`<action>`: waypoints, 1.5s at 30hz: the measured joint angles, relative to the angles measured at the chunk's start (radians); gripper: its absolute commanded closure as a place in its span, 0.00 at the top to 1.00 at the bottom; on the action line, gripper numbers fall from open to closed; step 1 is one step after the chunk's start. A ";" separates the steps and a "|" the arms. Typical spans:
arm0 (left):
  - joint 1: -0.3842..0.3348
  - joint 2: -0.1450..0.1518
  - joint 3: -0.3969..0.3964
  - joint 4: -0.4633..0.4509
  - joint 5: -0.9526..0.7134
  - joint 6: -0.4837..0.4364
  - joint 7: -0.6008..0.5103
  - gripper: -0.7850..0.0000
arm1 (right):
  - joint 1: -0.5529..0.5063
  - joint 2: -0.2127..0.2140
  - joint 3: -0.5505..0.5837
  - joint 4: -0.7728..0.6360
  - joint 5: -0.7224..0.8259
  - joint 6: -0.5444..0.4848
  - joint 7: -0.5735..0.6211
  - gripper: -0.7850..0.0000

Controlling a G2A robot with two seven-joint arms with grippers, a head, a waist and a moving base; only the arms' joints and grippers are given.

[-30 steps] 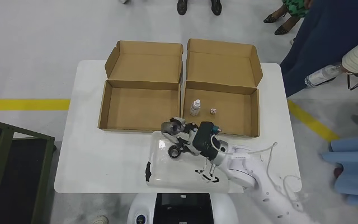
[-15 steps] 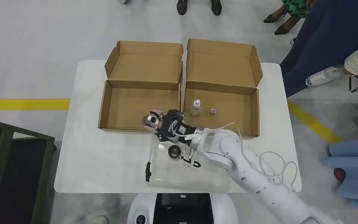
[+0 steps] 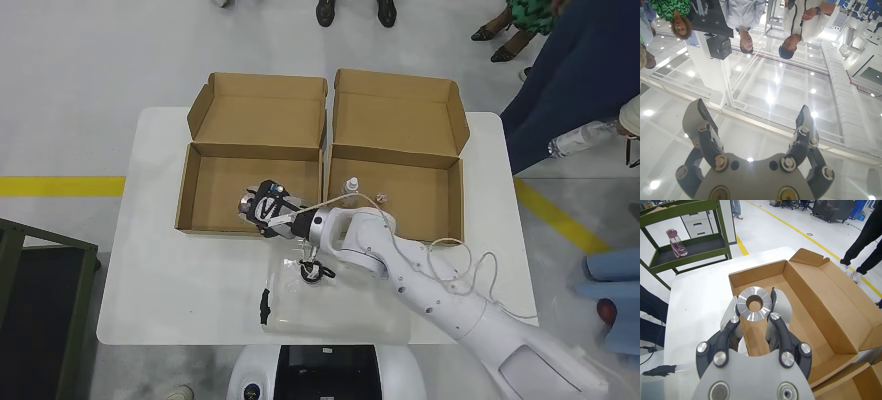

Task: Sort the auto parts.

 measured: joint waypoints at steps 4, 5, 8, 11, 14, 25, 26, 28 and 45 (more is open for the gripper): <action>0.000 0.000 0.000 0.000 0.000 0.000 0.000 1.00 | 0.042 -0.028 -0.014 0.058 0.024 0.002 0.033 0.00; 0.000 0.000 0.000 0.000 0.000 0.000 0.000 1.00 | 0.050 -0.034 -0.016 0.072 0.029 0.000 0.040 0.00; 0.000 0.000 0.000 0.000 0.000 0.000 0.000 1.00 | 0.078 -0.053 -0.027 0.122 0.043 -0.008 0.068 0.00; 0.000 0.000 0.000 0.000 0.000 0.000 0.000 1.00 | 0.108 -0.073 -0.041 0.167 0.048 -0.020 0.093 0.00; 0.000 0.000 0.000 0.000 0.000 0.000 0.000 1.00 | 0.135 -0.093 -0.054 0.208 0.050 -0.028 0.117 0.00; 0.000 0.000 0.000 0.000 0.000 0.000 0.000 1.00 | 0.188 -0.151 -0.084 0.341 0.052 -0.059 0.192 0.00; 0.000 0.000 0.000 0.000 0.000 0.000 0.000 1.00 | 0.189 -0.154 -0.085 0.349 0.052 -0.062 0.196 0.00; 0.000 0.000 0.000 0.000 0.000 0.000 0.000 1.00 | 0.189 -0.161 -0.086 0.365 0.048 -0.066 0.203 0.00; 0.000 0.000 0.000 0.000 0.000 0.000 0.000 1.00 | 0.180 -0.194 -0.071 0.430 0.014 -0.086 0.242 0.78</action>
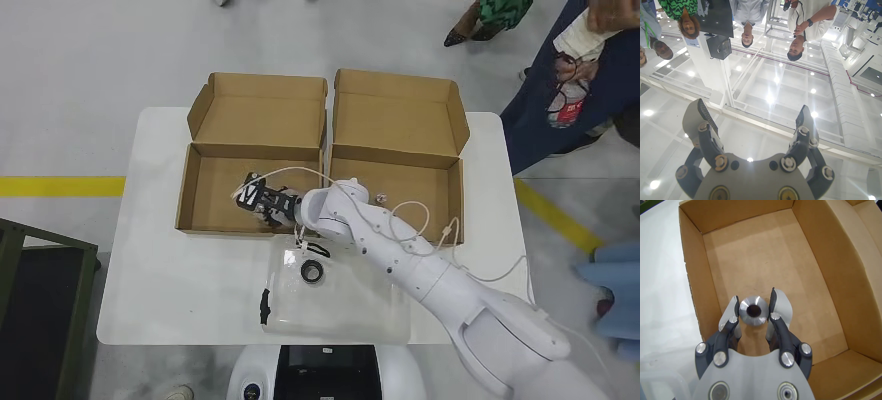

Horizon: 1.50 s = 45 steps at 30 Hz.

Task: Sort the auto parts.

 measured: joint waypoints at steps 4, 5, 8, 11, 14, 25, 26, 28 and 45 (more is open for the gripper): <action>0.000 0.000 0.000 0.000 0.000 0.000 0.000 1.00 | -0.004 -0.005 0.011 0.002 -0.003 -0.005 -0.002 0.84; 0.000 0.000 0.000 0.000 0.000 0.000 0.000 1.00 | -0.005 -0.005 0.016 -0.003 -0.003 -0.005 -0.009 0.85; 0.000 0.000 0.000 0.000 0.000 0.000 0.000 1.00 | -0.014 -0.003 0.035 -0.035 -0.003 -0.011 -0.033 0.89; 0.000 0.000 0.000 0.000 0.000 0.000 0.000 1.00 | -0.031 0.005 0.061 -0.087 -0.008 -0.015 -0.047 0.95; 0.000 0.000 0.000 0.000 0.000 0.000 0.000 1.00 | -0.056 0.018 0.091 -0.157 -0.021 -0.025 -0.051 0.98; 0.000 0.000 0.000 0.000 0.000 0.000 0.000 1.00 | -0.232 0.090 0.246 -0.475 -0.068 -0.087 -0.031 1.00; 0.000 0.000 0.000 0.000 0.000 0.000 0.000 1.00 | -0.248 0.095 0.257 -0.499 -0.074 -0.095 -0.032 1.00; 0.000 0.000 0.000 0.000 0.000 0.000 0.000 1.00 | -0.285 0.107 0.281 -0.549 -0.087 -0.117 -0.029 1.00; 0.000 0.000 0.000 0.000 0.000 0.000 0.000 1.00 | -0.587 0.195 0.447 -0.851 -0.250 -0.288 -0.055 1.00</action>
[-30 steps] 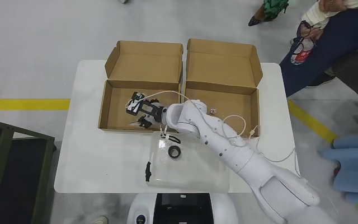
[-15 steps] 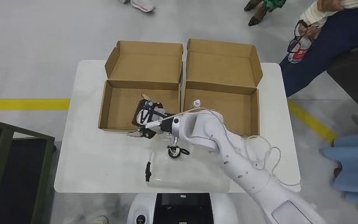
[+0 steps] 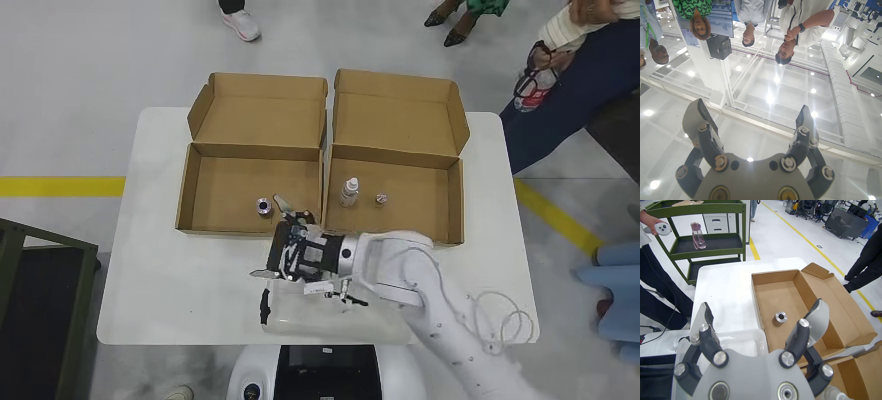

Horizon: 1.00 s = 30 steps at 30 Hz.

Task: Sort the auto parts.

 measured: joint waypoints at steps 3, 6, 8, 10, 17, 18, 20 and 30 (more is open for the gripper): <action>0.000 0.000 0.000 0.000 0.000 0.000 0.000 1.00 | -0.068 0.020 0.049 -0.044 -0.052 -0.042 -0.019 1.00; 0.000 0.000 0.000 0.000 0.000 0.000 0.000 1.00 | -0.128 0.040 0.101 -0.082 -0.090 -0.094 -0.044 1.00; 0.000 0.000 0.000 0.000 0.000 0.000 0.000 1.00 | -0.163 0.051 0.134 -0.099 -0.111 -0.127 -0.061 1.00; 0.000 0.000 0.000 0.000 0.000 0.000 0.000 1.00 | -0.189 0.062 0.157 -0.108 -0.134 -0.164 -0.073 1.00; 0.000 0.000 0.000 0.000 0.000 0.000 0.000 1.00 | -0.231 0.084 0.168 -0.112 -0.228 -0.247 -0.093 1.00; 0.000 0.000 0.000 0.000 0.000 0.000 0.000 1.00 | -0.236 0.086 0.167 -0.110 -0.236 -0.246 -0.097 1.00; 0.000 0.000 0.000 0.000 0.000 0.000 0.000 1.00 | -0.246 0.090 0.164 -0.100 -0.254 -0.237 -0.102 1.00; 0.000 0.000 0.000 0.000 0.000 0.000 0.000 1.00 | -0.259 0.104 0.143 -0.071 -0.346 -0.209 -0.091 0.79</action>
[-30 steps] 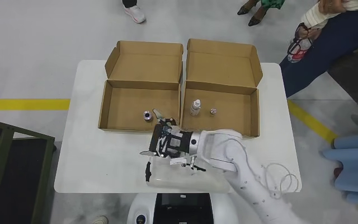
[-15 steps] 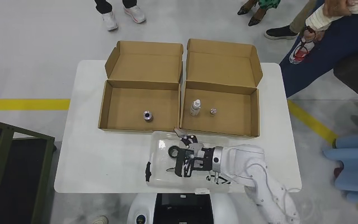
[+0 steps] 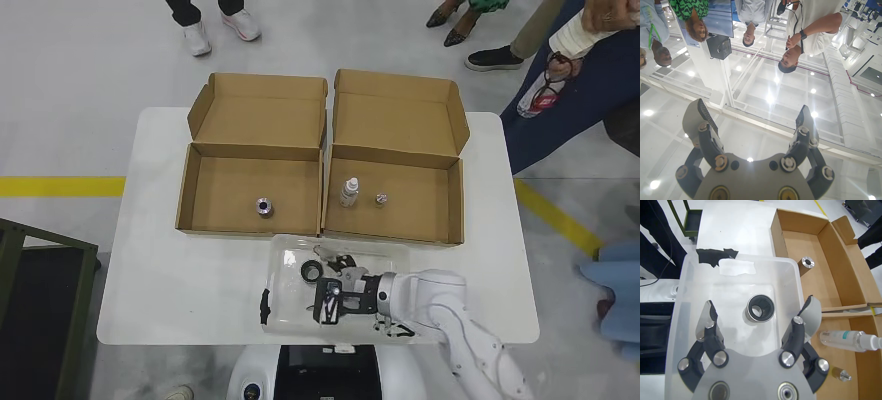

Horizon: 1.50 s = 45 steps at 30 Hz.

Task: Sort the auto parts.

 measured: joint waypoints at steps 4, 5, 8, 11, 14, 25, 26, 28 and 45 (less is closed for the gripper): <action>0.000 0.000 0.000 0.000 0.000 0.000 0.000 1.00 | -0.002 0.004 -0.008 0.010 -0.019 0.016 0.004 0.74; 0.000 0.000 0.000 0.000 0.000 0.000 0.000 1.00 | -0.001 0.005 -0.011 0.014 -0.021 0.021 0.003 0.72; 0.000 0.000 0.000 0.000 0.000 0.000 0.000 1.00 | 0.003 0.005 -0.018 0.036 -0.018 0.048 0.002 0.64; 0.000 0.000 0.000 0.000 0.000 0.000 0.000 1.00 | 0.008 0.003 -0.028 0.072 0.005 0.083 0.012 0.56; 0.000 0.000 0.000 0.000 0.000 0.000 0.000 1.00 | 0.026 -0.001 -0.045 0.096 0.022 0.108 0.024 0.57; 0.000 0.000 0.000 0.000 0.000 0.000 0.000 1.00 | 0.108 -0.014 -0.116 0.197 0.032 0.163 0.037 0.54; 0.000 0.000 0.000 0.000 0.000 0.000 0.000 1.00 | 0.112 -0.015 -0.120 0.204 0.032 0.167 0.036 0.52; 0.000 0.000 0.000 0.000 0.000 0.000 0.000 1.00 | 0.120 -0.016 -0.127 0.214 0.035 0.173 0.034 0.49; 0.000 0.000 0.000 0.000 0.000 0.000 0.000 1.00 | 0.094 -0.001 -0.094 0.143 0.102 0.158 -0.011 0.00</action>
